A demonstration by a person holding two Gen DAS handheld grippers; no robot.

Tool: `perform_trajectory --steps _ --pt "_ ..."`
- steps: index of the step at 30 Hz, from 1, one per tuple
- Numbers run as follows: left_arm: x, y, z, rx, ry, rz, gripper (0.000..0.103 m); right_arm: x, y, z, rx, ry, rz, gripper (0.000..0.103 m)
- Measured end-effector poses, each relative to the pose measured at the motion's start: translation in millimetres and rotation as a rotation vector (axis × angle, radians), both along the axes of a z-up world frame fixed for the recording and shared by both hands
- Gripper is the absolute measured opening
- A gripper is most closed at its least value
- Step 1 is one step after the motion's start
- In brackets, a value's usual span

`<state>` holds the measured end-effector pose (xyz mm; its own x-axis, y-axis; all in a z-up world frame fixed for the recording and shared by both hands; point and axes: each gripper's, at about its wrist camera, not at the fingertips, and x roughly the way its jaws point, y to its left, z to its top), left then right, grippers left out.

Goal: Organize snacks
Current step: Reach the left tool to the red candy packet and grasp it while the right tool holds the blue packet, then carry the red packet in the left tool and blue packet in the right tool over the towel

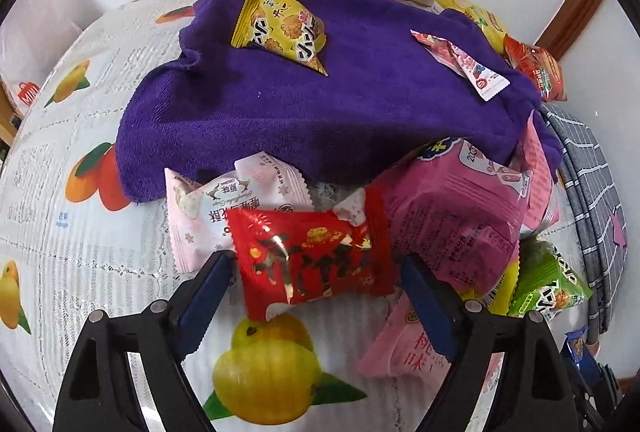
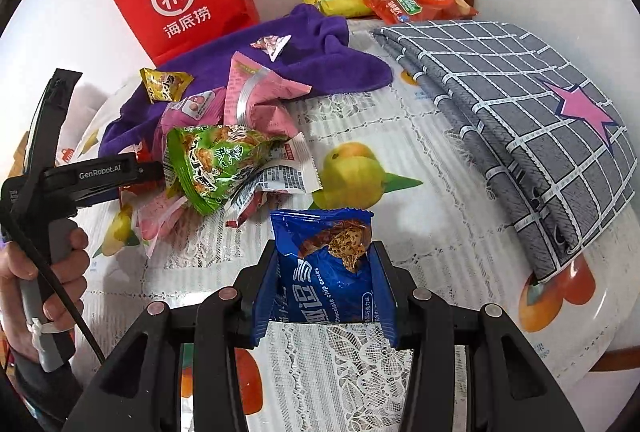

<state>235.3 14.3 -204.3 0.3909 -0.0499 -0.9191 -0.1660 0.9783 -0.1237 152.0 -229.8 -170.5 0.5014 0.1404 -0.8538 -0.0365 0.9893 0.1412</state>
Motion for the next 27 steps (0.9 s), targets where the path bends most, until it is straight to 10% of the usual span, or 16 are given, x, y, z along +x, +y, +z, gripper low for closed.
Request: perform_trajectory --steps 7,14,16,27 --pt "-9.2 7.1 5.9 -0.030 -0.006 -0.023 0.051 -5.2 3.2 0.1 -0.011 0.002 0.025 0.043" --pt "-35.3 17.0 15.1 -0.068 -0.019 -0.051 0.045 -15.2 2.4 11.5 0.002 -0.022 0.015 0.044" --pt "-43.1 21.8 19.8 -0.086 -0.019 -0.055 0.023 -17.6 2.9 16.1 0.004 -0.030 0.015 0.044" --pt "-66.2 36.2 35.3 -0.127 -0.048 -0.052 0.023 -30.5 11.9 42.5 0.019 -0.077 0.034 0.044"
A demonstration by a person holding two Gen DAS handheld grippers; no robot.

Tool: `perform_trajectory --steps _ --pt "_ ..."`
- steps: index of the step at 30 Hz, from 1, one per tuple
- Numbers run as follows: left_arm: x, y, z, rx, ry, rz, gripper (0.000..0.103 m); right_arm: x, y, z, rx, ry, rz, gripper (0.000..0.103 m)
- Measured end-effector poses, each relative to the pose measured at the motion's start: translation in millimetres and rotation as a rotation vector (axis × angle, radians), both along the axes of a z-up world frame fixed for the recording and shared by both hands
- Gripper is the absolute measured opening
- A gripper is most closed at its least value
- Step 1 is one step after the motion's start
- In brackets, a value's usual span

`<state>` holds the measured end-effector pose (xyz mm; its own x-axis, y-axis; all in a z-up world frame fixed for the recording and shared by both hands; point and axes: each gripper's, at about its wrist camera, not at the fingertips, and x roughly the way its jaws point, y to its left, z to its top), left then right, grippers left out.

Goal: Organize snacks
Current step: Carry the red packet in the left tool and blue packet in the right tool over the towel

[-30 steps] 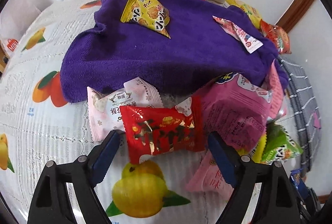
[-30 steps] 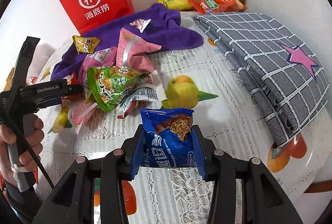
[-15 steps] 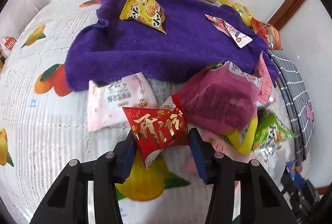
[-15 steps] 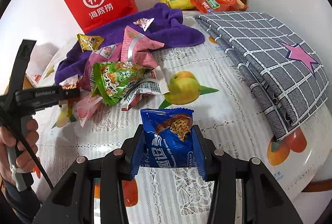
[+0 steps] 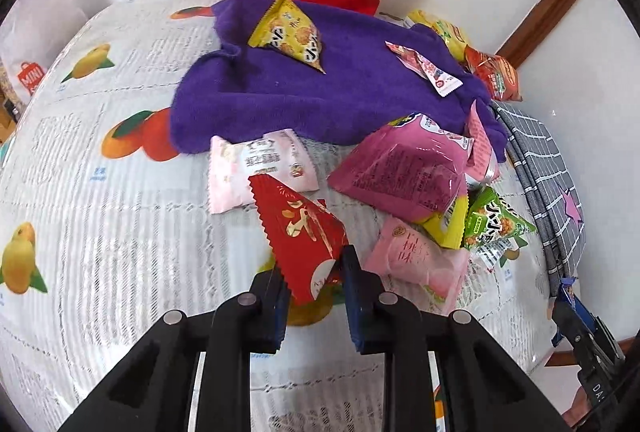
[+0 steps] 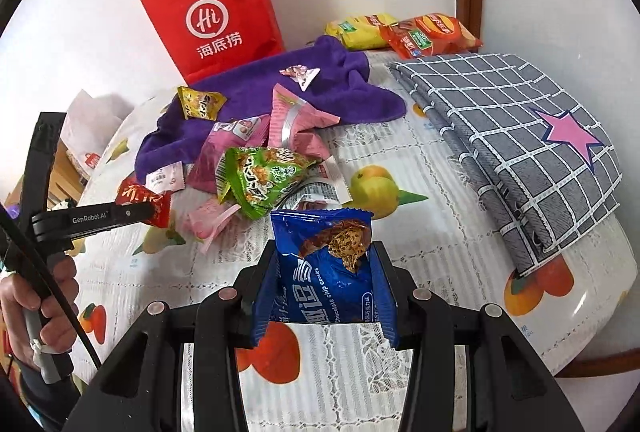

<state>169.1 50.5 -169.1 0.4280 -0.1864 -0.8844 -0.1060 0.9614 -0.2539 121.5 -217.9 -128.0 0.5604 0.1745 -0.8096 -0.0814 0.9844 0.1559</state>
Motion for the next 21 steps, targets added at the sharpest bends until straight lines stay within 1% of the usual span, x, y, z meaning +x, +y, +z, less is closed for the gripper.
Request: perform_trajectory --steps 4,7,11,18,21 --pt "-7.4 2.7 10.2 -0.023 -0.029 -0.007 0.022 -3.4 0.3 2.2 0.004 0.000 0.000 0.044" --pt "-11.4 1.9 20.9 -0.023 -0.053 -0.011 0.022 -5.1 0.2 7.1 0.014 -0.008 0.000 0.044" --pt "-12.7 1.3 39.5 -0.021 -0.090 -0.017 0.022 -1.7 2.5 20.3 0.016 -0.029 0.005 0.044" --pt "0.2 2.2 68.4 0.004 -0.148 -0.026 0.022 25.2 15.0 60.8 0.002 -0.115 0.032 0.043" --pt "8.3 5.0 77.5 0.029 -0.167 -0.023 0.022 40.4 23.0 74.3 0.007 -0.141 0.046 0.044"
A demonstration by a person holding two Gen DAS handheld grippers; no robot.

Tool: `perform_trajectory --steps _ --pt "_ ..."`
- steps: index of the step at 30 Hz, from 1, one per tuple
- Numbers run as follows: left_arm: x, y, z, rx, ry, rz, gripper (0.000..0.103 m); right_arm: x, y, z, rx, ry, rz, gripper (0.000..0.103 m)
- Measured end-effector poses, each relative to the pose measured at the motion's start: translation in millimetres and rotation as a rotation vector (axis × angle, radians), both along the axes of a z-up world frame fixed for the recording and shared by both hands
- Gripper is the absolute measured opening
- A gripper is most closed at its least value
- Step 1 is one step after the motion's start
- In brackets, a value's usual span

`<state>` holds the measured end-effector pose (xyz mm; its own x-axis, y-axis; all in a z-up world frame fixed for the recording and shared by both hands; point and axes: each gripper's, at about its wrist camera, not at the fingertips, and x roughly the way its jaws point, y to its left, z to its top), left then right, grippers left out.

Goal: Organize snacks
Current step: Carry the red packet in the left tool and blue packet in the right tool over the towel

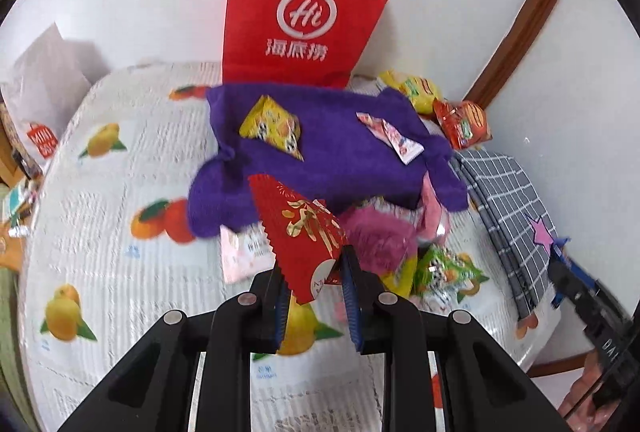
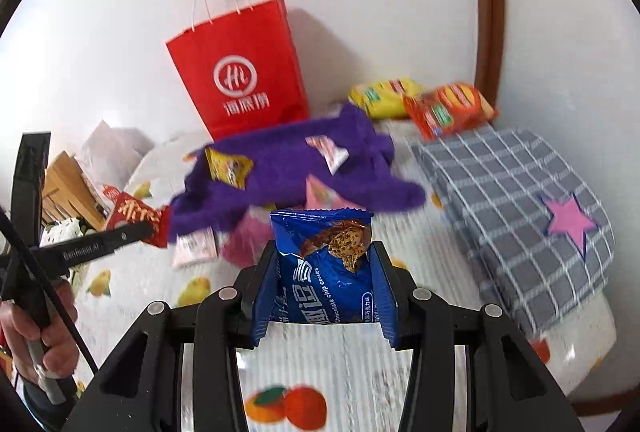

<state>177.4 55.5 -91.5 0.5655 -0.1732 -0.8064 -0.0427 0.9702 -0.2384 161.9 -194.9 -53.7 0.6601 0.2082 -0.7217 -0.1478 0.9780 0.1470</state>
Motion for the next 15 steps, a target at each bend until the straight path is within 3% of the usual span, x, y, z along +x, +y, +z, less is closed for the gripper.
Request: perform_trajectory --steps 7,12,15 --pt "22.6 12.7 13.1 0.044 -0.046 0.024 0.022 53.6 16.4 15.2 0.104 0.007 0.063 0.044" --pt "41.3 19.1 14.2 0.048 -0.069 0.042 0.022 96.0 22.1 8.9 0.117 0.017 0.083 0.044" --pt "54.9 23.1 8.6 0.026 -0.079 0.045 0.022 119.7 20.3 -0.7 0.175 0.028 0.107 0.044"
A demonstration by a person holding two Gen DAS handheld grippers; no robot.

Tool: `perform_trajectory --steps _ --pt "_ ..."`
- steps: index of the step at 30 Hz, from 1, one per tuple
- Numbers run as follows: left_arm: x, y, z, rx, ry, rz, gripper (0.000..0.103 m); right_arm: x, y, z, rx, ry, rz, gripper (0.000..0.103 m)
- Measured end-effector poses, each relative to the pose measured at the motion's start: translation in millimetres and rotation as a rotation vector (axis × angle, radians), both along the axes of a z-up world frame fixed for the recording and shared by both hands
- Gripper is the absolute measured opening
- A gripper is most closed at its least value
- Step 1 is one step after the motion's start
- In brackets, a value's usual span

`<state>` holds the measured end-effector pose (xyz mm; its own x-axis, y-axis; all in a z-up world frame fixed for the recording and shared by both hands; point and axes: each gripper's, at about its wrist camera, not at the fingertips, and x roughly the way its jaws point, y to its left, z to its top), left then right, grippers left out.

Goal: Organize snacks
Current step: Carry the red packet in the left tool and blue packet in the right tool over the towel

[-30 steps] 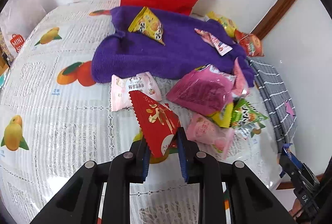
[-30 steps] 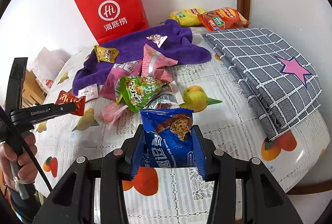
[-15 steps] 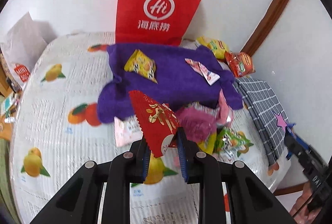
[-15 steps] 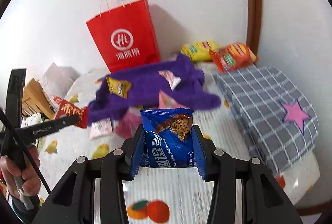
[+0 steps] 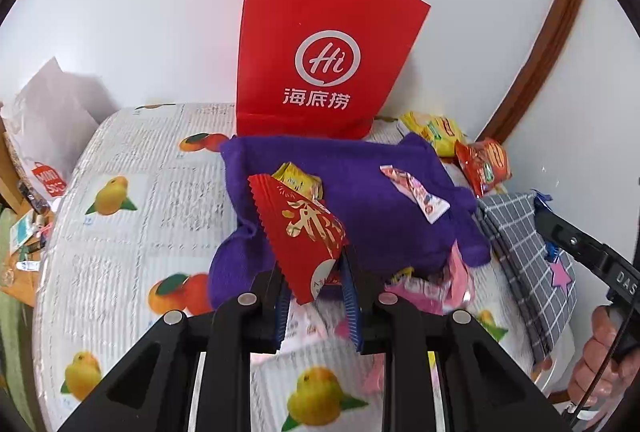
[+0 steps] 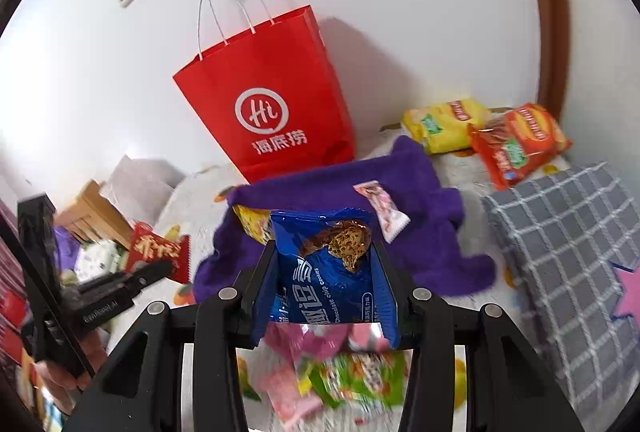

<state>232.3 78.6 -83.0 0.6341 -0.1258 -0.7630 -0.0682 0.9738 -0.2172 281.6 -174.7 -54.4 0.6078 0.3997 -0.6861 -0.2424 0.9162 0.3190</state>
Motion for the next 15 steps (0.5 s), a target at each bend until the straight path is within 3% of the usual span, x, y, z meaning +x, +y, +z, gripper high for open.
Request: perform_trajectory --steps 8,15 --pt "42.1 5.4 -33.7 -0.039 0.018 0.029 0.022 55.1 -9.0 -26.5 0.019 -0.002 -0.007 0.044" --pt "59.5 1.9 -57.7 -0.035 0.034 0.042 0.022 83.3 -18.3 -69.1 0.028 0.037 -0.013 0.044"
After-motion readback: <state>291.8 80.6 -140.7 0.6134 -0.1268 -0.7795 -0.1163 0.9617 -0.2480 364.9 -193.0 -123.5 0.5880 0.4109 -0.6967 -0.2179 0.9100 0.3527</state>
